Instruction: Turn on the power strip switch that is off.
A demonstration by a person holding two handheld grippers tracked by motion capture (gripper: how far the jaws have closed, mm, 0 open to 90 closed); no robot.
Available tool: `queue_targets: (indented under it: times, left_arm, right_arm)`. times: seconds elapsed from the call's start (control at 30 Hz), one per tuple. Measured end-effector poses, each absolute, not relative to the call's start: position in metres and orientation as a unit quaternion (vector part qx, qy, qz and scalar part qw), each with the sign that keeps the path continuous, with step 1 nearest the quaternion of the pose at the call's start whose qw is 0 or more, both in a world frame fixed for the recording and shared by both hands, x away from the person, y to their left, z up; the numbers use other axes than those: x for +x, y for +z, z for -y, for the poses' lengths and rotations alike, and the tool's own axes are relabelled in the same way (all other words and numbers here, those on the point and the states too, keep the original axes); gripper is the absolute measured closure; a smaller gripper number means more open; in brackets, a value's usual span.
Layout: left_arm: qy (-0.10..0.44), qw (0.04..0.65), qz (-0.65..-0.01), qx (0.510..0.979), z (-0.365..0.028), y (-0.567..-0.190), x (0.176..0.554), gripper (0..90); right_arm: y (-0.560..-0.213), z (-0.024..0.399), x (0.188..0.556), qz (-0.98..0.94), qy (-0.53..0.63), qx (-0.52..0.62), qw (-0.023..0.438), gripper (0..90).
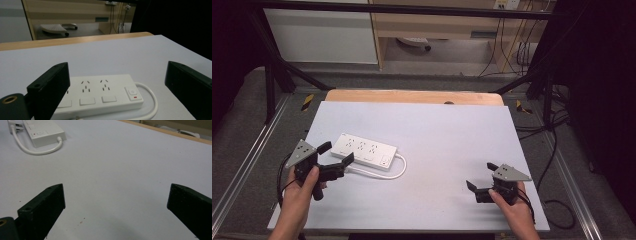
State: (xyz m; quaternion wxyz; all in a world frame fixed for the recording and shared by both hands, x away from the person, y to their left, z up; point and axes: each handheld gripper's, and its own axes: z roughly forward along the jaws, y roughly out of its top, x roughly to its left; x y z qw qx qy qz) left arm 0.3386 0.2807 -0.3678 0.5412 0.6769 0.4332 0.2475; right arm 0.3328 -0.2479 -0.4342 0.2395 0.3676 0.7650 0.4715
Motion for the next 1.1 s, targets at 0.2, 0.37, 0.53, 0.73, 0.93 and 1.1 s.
queue_targets:
  times: [0.2, 0.37, 0.53, 0.73, 0.93, 1.1]
  left_arm:
    - [0.251, 0.542, -0.43, 0.677, -0.291, -0.373, 0.326, 6.0]
    - [0.253, 0.543, -0.434, 0.673, -0.299, -0.378, 0.315, 6.0]
    - [0.258, 0.54, -0.429, 0.677, -0.306, -0.383, 0.307, 5.9]
    - [0.26, 0.539, -0.438, 0.671, -0.317, -0.39, 0.303, 5.7]
    - [0.258, 0.529, -0.445, 0.675, -0.322, -0.403, 0.302, 5.7]
    - [0.247, 0.52, -0.445, 0.686, -0.32, -0.416, 0.304, 5.9]
  right_arm:
    - [-0.434, 0.249, 0.332, -0.764, 0.472, 0.369, 0.24, 2.1]
    - [-0.434, 0.249, 0.332, -0.764, 0.472, 0.369, 0.24, 2.1]
    - [-0.434, 0.249, 0.333, -0.764, 0.471, 0.37, 0.241, 2.1]
    - [-0.434, 0.25, 0.333, -0.764, 0.471, 0.37, 0.241, 2.1]
    - [-0.434, 0.25, 0.333, -0.762, 0.471, 0.372, 0.241, 2.1]
    - [-0.434, 0.252, 0.333, -0.762, 0.471, 0.373, 0.243, 2.1]
